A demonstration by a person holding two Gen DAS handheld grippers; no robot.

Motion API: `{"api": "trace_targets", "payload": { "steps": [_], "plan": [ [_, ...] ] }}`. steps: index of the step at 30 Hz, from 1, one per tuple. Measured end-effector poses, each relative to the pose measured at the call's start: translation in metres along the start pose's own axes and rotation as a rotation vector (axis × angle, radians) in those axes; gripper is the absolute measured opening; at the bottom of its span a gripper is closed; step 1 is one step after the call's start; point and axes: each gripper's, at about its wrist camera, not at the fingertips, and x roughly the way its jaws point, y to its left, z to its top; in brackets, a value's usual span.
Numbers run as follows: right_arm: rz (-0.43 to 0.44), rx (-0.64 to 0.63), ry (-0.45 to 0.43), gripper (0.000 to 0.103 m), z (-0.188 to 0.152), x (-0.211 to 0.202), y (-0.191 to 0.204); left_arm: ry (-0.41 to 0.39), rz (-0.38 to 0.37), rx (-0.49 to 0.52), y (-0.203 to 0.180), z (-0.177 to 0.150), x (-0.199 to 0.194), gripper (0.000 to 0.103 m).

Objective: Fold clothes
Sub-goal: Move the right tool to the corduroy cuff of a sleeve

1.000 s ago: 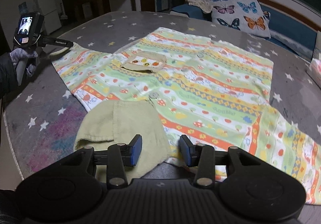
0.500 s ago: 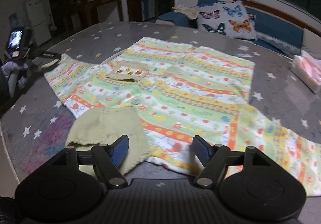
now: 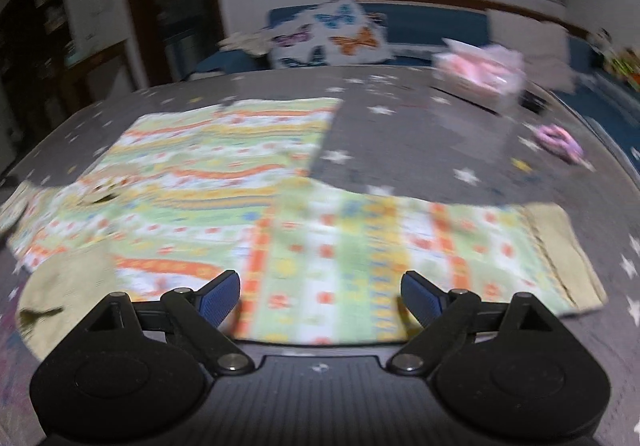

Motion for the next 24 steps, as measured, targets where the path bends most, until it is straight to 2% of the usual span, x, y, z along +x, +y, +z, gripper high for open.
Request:
{"api": "trace_targets", "payload": {
  "steps": [9, 12, 19, 24],
  "plan": [
    [-0.135, 0.142, -0.025, 0.091, -0.015, -0.010, -0.064, -0.019, -0.123, 0.077, -0.063, 0.000, -0.014, 0.103],
    [-0.142, 0.186, -0.037, 0.091, -0.011, -0.014, -0.075, -0.016, -0.160, 0.102, -0.084, -0.001, -0.016, 0.103],
    [-0.115, 0.120, -0.066, 0.091, 0.013, 0.004, -0.054, -0.014, -0.250, 0.169, -0.135, -0.004, -0.017, 0.103],
    [-0.168, 0.056, -0.063, 0.091, 0.025, 0.027, -0.046, -0.013, -0.314, 0.217, -0.172, -0.007, -0.019, 0.103]
  ]
}}
